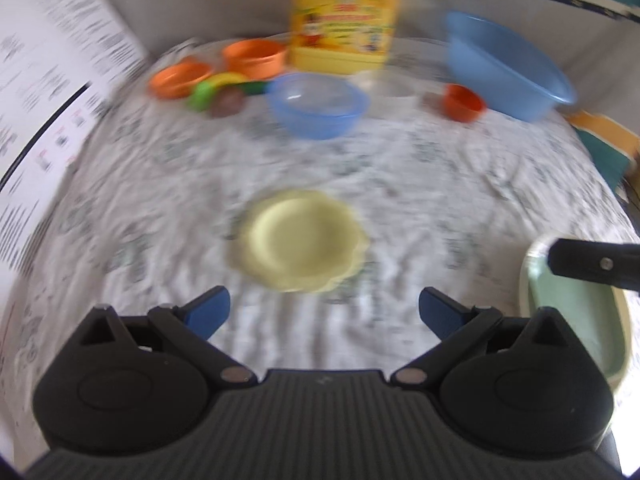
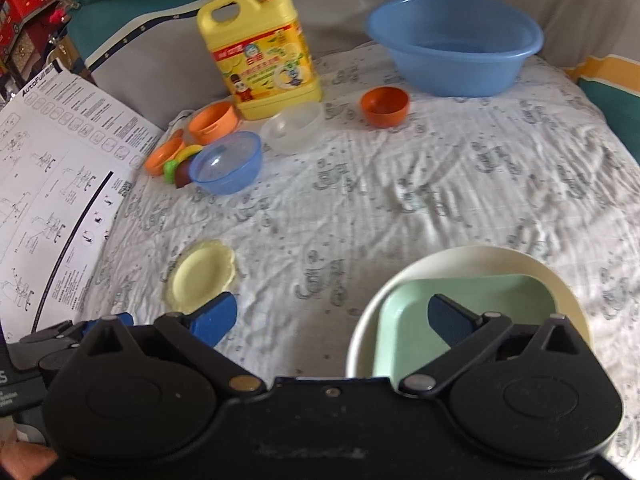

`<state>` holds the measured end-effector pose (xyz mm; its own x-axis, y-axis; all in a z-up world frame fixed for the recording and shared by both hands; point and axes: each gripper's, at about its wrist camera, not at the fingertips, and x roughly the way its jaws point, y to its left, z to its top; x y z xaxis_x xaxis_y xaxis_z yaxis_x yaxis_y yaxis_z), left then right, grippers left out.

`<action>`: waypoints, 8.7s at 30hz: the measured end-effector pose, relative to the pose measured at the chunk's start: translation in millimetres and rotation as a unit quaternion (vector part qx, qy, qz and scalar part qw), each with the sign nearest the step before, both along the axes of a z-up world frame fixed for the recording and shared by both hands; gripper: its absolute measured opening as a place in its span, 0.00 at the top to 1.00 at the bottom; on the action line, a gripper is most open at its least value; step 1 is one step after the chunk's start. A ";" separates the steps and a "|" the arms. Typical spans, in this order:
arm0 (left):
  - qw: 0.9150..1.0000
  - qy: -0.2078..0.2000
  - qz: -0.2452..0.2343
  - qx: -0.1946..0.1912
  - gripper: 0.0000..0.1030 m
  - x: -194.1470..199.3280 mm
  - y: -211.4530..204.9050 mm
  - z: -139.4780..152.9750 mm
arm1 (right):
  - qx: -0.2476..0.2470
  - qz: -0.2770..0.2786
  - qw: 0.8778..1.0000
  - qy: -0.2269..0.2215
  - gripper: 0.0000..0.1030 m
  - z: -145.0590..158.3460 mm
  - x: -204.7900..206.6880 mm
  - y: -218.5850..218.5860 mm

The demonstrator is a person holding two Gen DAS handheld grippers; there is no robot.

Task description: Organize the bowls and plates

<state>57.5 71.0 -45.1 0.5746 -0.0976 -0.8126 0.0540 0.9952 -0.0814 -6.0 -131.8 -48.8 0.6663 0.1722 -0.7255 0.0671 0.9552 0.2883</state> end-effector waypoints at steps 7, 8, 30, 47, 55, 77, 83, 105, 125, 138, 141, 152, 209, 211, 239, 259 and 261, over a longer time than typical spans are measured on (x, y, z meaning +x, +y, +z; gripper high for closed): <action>0.999 0.001 0.041 -0.021 0.00 11.8 43.1 -14.6 | 0.002 0.015 0.999 0.029 0.00 -9.7 32.2 28.3; 0.999 0.003 0.043 -0.024 0.00 13.6 45.9 -17.3 | 0.003 0.014 0.999 0.035 0.00 -11.8 36.3 29.7; 0.993 0.004 0.003 -0.119 0.68 42.1 63.8 -38.7 | 0.012 0.045 0.997 0.061 0.47 -38.5 105.5 90.4; 0.993 0.001 -0.004 -0.120 0.66 46.2 62.0 -40.3 | -0.003 0.098 0.993 0.060 0.66 -51.6 118.5 113.4; 0.995 -0.006 0.001 -0.099 0.70 44.1 54.9 -39.3 | -0.002 0.081 0.995 0.057 0.66 -49.0 115.4 115.0; 0.992 0.026 0.028 -0.117 0.73 36.3 49.2 -35.1 | 0.019 0.065 0.996 0.058 0.70 -42.2 96.3 99.3; 0.992 0.030 0.025 -0.121 0.70 29.9 45.0 -36.2 | 0.033 0.043 0.997 0.063 0.72 -52.6 95.3 83.5; 0.999 0.008 -0.033 -0.027 0.63 66.5 31.6 -19.7 | 0.107 0.028 0.993 0.048 0.72 -57.9 106.0 43.9; 0.998 0.029 -0.050 -0.033 0.60 82.7 42.3 -27.9 | 0.133 0.039 0.988 0.063 0.72 -58.7 105.3 46.3; 0.996 0.013 -0.078 -0.043 0.64 65.1 22.6 -16.5 | 0.129 0.019 0.989 0.066 0.72 -60.2 102.6 41.3; 0.996 0.017 -0.068 -0.049 0.64 61.6 24.5 -15.6 | 0.130 0.025 0.989 0.067 0.72 -60.6 101.1 42.9; 0.995 0.045 -0.038 -0.079 0.64 42.8 23.0 -30.9 | 0.117 0.050 0.990 0.060 0.72 -58.3 101.5 49.3; 0.991 0.046 -0.037 -0.123 0.75 -3.5 -23.1 17.1 | 0.104 -0.001 0.994 0.039 0.79 -3.4 4.0 -9.0; 0.990 0.044 -0.053 -0.123 0.75 -1.4 -38.9 21.3 | 0.105 -0.015 0.994 0.034 0.79 -0.3 -3.3 -25.0; 0.975 0.089 -0.188 -0.072 0.69 -4.0 -188.5 5.6 | 0.119 -0.130 0.983 0.053 0.79 -34.6 -74.8 -144.3; 0.987 0.041 -0.144 -0.057 0.10 6.0 -168.0 19.7 | 0.075 -0.165 0.983 0.002 0.11 -23.2 -74.9 -154.0; 0.988 0.033 -0.143 -0.057 0.09 4.7 -166.0 22.7 | 0.067 -0.166 0.984 -0.002 0.08 -20.0 -75.1 -153.0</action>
